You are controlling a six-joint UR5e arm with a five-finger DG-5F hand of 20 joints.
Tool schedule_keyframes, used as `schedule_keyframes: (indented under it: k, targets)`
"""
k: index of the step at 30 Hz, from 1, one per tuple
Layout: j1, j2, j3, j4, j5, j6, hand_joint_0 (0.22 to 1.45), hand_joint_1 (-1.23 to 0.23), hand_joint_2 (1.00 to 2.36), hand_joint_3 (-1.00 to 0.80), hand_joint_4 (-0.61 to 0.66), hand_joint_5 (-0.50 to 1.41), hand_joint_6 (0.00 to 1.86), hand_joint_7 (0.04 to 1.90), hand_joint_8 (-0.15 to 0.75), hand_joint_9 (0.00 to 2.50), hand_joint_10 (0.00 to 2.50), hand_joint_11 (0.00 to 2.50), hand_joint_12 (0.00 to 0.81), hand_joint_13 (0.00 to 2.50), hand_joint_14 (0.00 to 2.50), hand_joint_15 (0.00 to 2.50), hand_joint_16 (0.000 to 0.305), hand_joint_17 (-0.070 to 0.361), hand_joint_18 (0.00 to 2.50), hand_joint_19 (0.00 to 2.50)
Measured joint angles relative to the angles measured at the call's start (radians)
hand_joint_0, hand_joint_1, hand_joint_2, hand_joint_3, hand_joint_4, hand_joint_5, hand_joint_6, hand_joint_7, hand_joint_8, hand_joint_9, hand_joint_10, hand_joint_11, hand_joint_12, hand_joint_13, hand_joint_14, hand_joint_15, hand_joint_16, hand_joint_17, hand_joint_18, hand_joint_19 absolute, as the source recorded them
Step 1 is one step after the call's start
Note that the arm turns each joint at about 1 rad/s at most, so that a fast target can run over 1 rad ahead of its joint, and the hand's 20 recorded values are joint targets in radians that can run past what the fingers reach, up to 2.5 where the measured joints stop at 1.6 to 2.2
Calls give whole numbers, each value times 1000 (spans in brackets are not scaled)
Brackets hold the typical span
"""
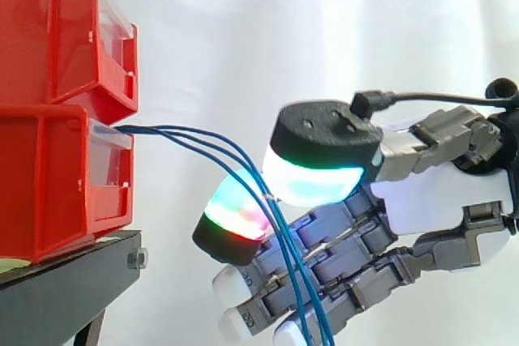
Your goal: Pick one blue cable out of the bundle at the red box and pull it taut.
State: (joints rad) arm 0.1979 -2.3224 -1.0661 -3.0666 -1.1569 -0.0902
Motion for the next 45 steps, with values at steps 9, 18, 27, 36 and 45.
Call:
schedule_keyframes:
  k: [9,18,27,36,45]
  targets:
    - [1,0,0,-6,2,1,533,-670,1000,-500,99,-143,781,1093,344,823,15,664,414,482,6,152,57,128,581,327]
    - [2,0,0,-5,2,7,588,-707,1007,-404,73,-151,825,1111,340,857,16,693,407,534,5,174,54,122,623,347]
    - [1,0,0,-5,2,7,605,-755,1012,-340,73,-157,835,1106,341,856,16,705,407,559,5,181,54,122,645,342]
    - [1,0,0,-6,2,25,597,-802,1020,-153,40,-161,860,1173,343,859,17,726,406,577,6,187,54,122,675,337]
    - [4,0,0,6,-3,107,634,-847,1024,-96,-48,-173,894,1167,342,853,16,740,407,583,6,180,54,121,688,326]
